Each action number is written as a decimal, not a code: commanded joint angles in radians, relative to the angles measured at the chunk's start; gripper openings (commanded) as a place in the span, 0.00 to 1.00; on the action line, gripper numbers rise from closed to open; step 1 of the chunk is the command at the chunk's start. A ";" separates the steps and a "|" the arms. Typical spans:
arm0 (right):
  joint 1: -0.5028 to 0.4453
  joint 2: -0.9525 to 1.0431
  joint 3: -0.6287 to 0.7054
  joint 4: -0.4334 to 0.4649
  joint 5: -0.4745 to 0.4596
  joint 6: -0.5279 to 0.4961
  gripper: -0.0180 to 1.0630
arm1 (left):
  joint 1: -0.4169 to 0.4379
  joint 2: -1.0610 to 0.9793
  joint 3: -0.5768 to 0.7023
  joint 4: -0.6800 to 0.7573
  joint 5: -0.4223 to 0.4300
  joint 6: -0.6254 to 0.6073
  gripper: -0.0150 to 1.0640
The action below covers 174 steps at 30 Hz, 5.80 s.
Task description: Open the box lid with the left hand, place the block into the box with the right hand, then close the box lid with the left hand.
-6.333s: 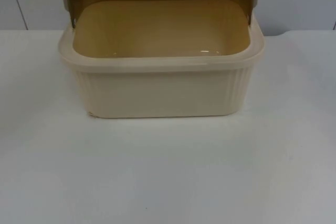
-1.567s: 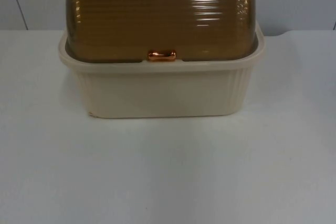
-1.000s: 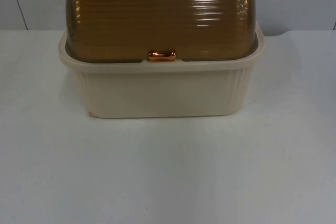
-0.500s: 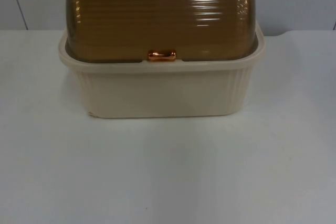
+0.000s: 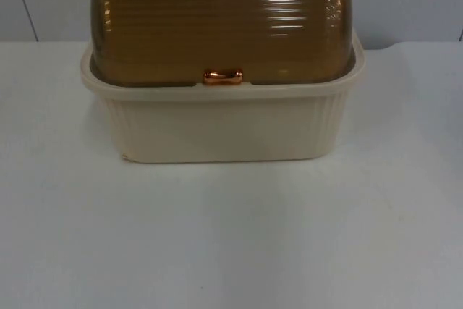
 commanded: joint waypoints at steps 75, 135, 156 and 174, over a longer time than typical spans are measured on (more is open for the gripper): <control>0.027 -0.932 0.306 0.198 0.389 -0.215 0.98 | -0.234 -1.215 0.584 0.526 0.334 -0.543 0.99; 0.060 -0.932 0.512 0.132 0.417 -0.147 0.98 | -0.227 -1.215 0.781 0.637 0.451 -0.619 0.99; 0.135 -0.932 0.512 0.112 0.417 -0.147 0.98 | -0.056 -1.215 0.781 0.669 0.451 -0.605 0.99; 0.135 -0.932 0.512 0.107 0.414 -0.147 0.98 | -0.056 -1.215 0.781 0.669 0.451 -0.607 0.99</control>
